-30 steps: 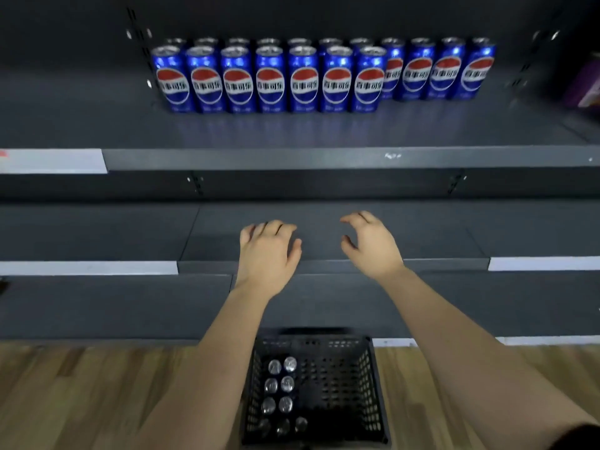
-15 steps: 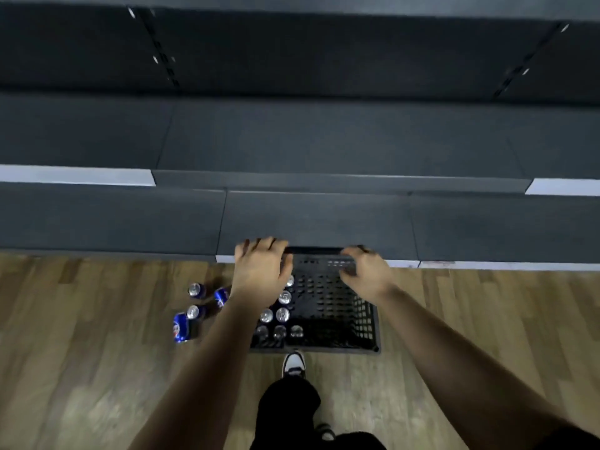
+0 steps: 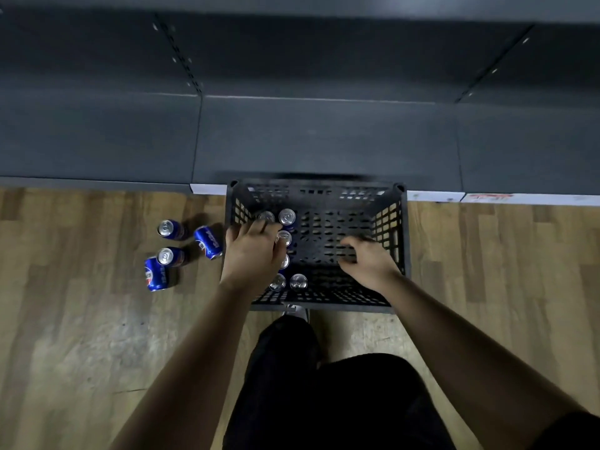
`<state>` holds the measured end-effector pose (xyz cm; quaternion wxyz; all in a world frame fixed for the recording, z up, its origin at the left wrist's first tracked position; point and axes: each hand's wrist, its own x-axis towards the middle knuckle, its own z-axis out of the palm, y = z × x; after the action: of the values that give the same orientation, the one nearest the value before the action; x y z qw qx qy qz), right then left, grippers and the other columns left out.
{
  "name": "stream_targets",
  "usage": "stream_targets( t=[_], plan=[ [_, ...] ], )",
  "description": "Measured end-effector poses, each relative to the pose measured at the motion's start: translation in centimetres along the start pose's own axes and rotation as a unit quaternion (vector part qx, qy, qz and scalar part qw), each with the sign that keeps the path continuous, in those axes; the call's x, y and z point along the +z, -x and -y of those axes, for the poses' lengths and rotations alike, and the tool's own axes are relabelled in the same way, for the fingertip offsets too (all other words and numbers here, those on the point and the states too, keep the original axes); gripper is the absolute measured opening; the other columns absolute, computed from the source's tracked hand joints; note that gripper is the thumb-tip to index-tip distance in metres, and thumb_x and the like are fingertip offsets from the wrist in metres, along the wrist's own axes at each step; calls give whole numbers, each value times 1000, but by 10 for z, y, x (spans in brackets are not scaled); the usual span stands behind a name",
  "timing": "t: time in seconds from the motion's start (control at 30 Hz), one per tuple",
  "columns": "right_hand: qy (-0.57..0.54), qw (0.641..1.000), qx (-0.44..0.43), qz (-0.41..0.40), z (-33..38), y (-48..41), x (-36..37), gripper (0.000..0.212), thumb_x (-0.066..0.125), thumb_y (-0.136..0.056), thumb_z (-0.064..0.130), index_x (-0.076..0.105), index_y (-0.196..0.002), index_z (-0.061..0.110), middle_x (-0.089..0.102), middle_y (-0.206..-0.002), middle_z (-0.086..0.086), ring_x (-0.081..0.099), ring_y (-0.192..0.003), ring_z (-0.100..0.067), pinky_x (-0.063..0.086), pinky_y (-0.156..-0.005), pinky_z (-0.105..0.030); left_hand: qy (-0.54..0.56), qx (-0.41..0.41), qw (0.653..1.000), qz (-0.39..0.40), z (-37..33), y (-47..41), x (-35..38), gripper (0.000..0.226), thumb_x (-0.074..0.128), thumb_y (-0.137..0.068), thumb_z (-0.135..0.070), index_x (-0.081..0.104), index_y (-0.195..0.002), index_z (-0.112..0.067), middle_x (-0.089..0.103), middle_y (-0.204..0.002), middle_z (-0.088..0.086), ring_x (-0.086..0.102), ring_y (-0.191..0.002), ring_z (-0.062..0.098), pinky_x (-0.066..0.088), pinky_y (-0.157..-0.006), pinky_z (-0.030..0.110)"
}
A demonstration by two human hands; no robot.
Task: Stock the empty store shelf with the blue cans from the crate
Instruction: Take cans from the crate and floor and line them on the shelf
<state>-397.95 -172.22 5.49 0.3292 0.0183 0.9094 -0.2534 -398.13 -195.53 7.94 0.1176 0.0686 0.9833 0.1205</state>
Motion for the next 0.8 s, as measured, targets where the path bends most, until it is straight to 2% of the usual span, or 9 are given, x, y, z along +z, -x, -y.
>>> stream_targets(
  t=[0.1,0.23,0.47,0.6,0.8],
  plan=[
    [-9,1000,8,17,-23,-33,46,46,61,-91,31,52,-134,17,65,-112,-11,63,-94,-24,46,-73,-27,1,-1,1000,-1,18,-11,50,49,28,-88,-42,63,-111,-16,63,-105,10,58,-95,33,36,-95,48],
    [-28,999,4,44,-48,-72,102,55,66,-88,33,49,-138,18,60,-130,-9,57,-116,-25,45,-88,-28,-8,1,1000,-2,39,-22,111,48,30,-87,-41,64,-107,-15,64,-101,10,59,-91,32,36,-91,46],
    [13,994,-12,107,-79,-130,163,69,74,-81,36,45,-141,19,55,-136,-11,54,-121,-25,42,-93,-28,-1,-4,1000,-4,64,-28,193,44,34,-87,-41,62,-111,-17,63,-109,6,58,-98,30,34,-96,48],
    [42,989,-22,137,-83,-152,179,75,75,-80,39,41,-144,19,51,-141,-10,51,-126,-26,42,-97,-30,-2,-10,1000,-15,72,-33,215,40,39,-89,-39,62,-114,-17,62,-112,6,57,-102,29,30,-95,43],
    [50,985,-65,154,-89,-165,195,77,83,-74,33,45,-140,19,53,-139,-7,54,-119,-19,40,-89,-21,3,-6,999,-40,75,-43,226,39,41,-90,-38,61,-115,-16,62,-110,8,56,-101,29,28,-96,42]
  ],
)
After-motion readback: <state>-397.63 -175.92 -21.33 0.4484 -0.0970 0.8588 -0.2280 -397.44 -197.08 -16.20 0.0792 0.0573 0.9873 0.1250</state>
